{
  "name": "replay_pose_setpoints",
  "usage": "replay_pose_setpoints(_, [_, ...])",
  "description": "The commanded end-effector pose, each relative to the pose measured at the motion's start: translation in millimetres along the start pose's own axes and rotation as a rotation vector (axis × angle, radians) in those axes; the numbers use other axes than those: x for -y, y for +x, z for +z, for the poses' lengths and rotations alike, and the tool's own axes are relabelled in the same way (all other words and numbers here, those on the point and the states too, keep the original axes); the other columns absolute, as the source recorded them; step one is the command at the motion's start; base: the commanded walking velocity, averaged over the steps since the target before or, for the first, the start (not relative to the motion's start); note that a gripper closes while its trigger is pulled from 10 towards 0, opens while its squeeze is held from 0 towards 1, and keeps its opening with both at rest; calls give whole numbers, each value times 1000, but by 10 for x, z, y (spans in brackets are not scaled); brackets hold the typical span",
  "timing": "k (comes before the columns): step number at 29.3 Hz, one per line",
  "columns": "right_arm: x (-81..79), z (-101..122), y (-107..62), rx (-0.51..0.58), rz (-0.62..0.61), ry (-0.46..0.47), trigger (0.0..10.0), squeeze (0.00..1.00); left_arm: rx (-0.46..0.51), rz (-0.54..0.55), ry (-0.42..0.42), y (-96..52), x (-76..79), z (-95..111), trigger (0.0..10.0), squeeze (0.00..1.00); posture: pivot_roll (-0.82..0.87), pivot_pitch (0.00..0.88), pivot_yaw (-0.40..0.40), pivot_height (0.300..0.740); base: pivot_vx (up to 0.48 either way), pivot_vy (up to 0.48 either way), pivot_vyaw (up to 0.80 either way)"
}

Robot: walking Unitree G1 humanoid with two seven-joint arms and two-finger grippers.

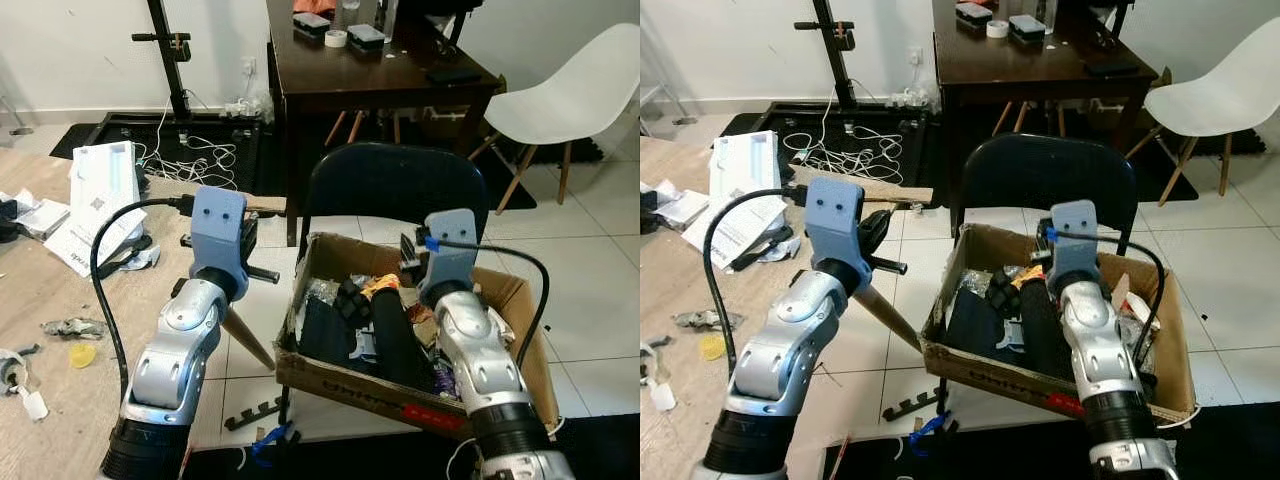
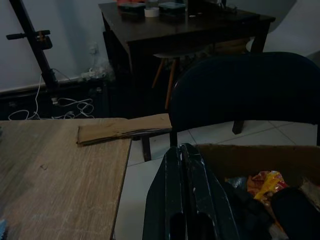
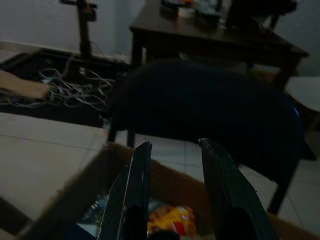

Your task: Picking trash to rubbish bin

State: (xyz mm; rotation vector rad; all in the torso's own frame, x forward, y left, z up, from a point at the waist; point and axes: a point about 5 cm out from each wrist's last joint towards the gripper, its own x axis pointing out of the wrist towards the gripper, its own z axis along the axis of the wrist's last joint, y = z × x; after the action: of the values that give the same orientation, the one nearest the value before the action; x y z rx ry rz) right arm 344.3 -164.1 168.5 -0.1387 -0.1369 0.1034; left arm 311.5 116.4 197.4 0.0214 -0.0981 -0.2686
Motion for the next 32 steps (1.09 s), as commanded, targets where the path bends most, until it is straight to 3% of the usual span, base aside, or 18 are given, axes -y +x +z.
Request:
replay_pose_setpoints(1, [-43,12,-1,-11,26,18,10000,0,9,14,-10,7,16,27,10000,0,163,86,2,740,0,0,0])
replay_pose_setpoints(11, [-288,60,-93,-3,87,27,10000,0,-22,29,-12,-45,39,12,10000,0,174,103,-5,740,0,0,800])
replay_pose_setpoints(32, [-305,92,-136,-12,87,53,10000,0,-66,-22,3,-51,125,24,10000,0,179,114,1,740,0,0,800])
